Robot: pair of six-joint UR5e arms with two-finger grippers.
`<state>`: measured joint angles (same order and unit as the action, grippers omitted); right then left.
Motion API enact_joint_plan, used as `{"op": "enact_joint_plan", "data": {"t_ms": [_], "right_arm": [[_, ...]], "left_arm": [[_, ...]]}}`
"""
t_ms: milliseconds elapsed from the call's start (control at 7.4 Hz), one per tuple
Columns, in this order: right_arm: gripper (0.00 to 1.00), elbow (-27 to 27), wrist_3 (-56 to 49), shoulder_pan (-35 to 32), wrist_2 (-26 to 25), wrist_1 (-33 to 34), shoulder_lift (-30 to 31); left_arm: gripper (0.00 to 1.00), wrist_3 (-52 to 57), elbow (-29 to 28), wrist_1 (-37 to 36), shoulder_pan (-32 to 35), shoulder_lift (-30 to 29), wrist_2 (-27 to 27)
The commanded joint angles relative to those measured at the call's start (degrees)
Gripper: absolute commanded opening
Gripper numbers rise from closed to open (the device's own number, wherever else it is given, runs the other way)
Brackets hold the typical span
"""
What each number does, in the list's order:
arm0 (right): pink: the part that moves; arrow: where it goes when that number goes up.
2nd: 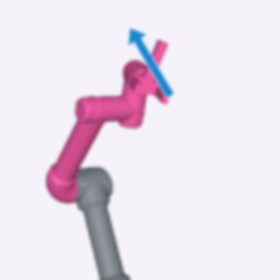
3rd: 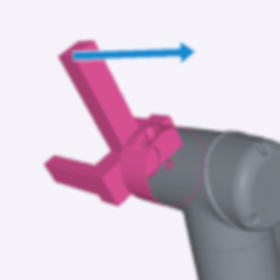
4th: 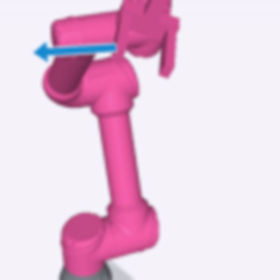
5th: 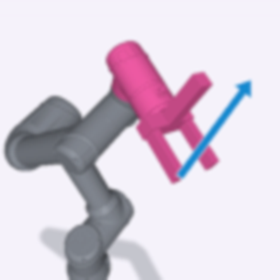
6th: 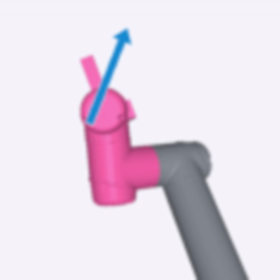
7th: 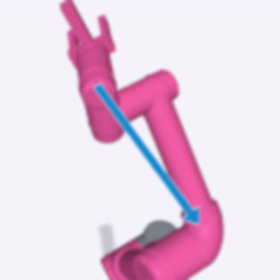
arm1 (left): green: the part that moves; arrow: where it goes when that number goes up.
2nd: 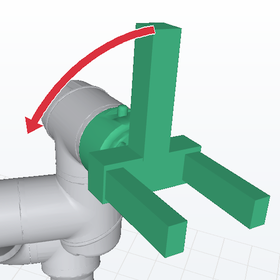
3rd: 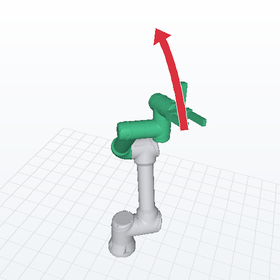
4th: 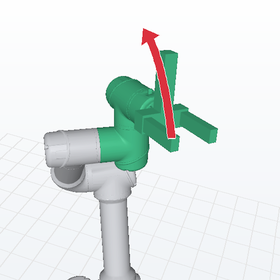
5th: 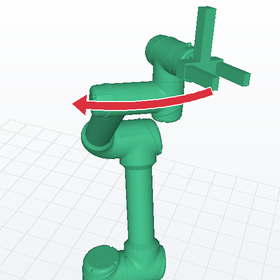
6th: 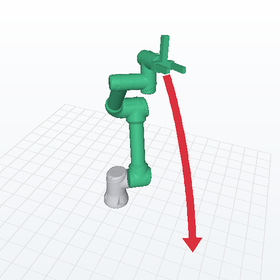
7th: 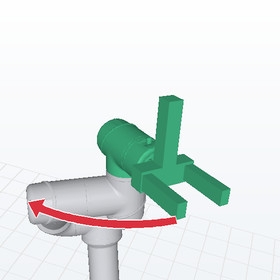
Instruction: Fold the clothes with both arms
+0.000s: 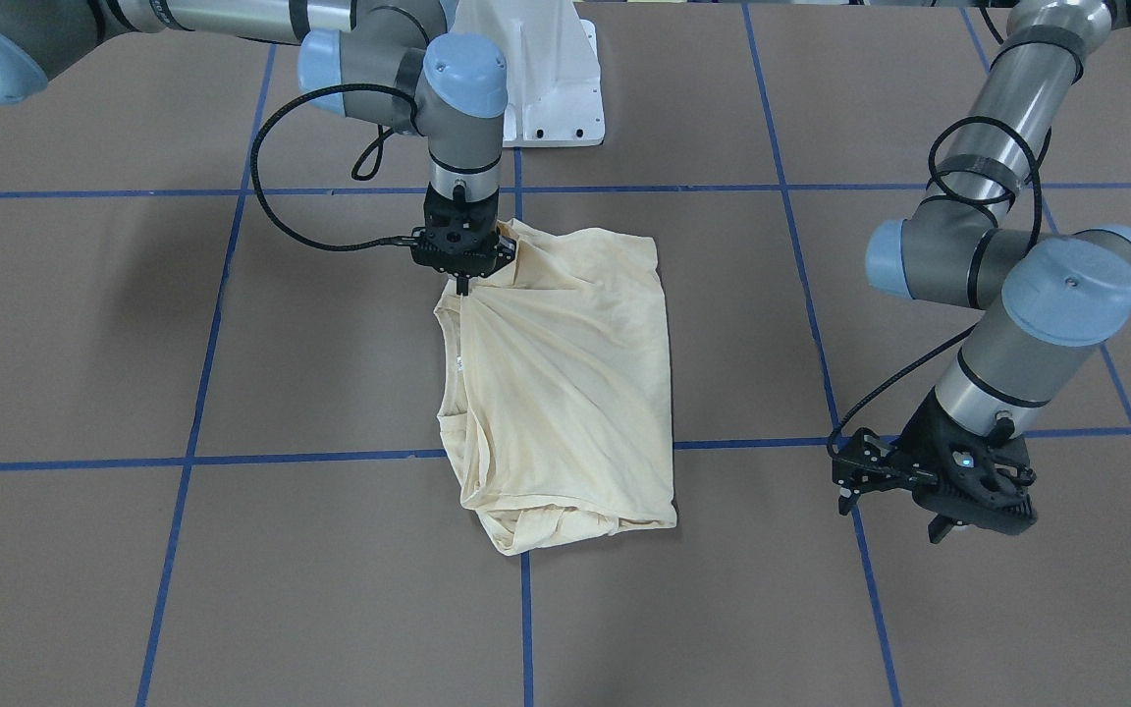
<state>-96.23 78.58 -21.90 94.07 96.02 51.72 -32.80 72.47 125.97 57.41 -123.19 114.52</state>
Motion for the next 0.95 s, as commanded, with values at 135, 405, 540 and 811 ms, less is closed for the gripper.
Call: {"op": "enact_joint_plan", "data": {"t_ms": [135,405,540,811], "right_arm": [[0.0,0.5,-6.2,-2.7,-0.3,-0.5,0.4],[0.68,1.1,-6.9,-2.9,-0.4,-0.8,0.4],[0.99,1.1,-6.9,-3.3,-0.7,-2.3,0.3],[1.0,2.0,-6.8,-5.3,-0.6,-4.8,-0.1]], "left_arm": [[1.0,-0.2,0.0,0.0,-0.1,0.1,0.0],[1.0,-0.2,0.0,0.0,-0.1,0.1,0.0],[1.0,-0.2,0.0,0.0,-0.1,0.0,0.0],[1.0,-0.2,0.0,0.0,-0.1,0.1,0.0]]}}
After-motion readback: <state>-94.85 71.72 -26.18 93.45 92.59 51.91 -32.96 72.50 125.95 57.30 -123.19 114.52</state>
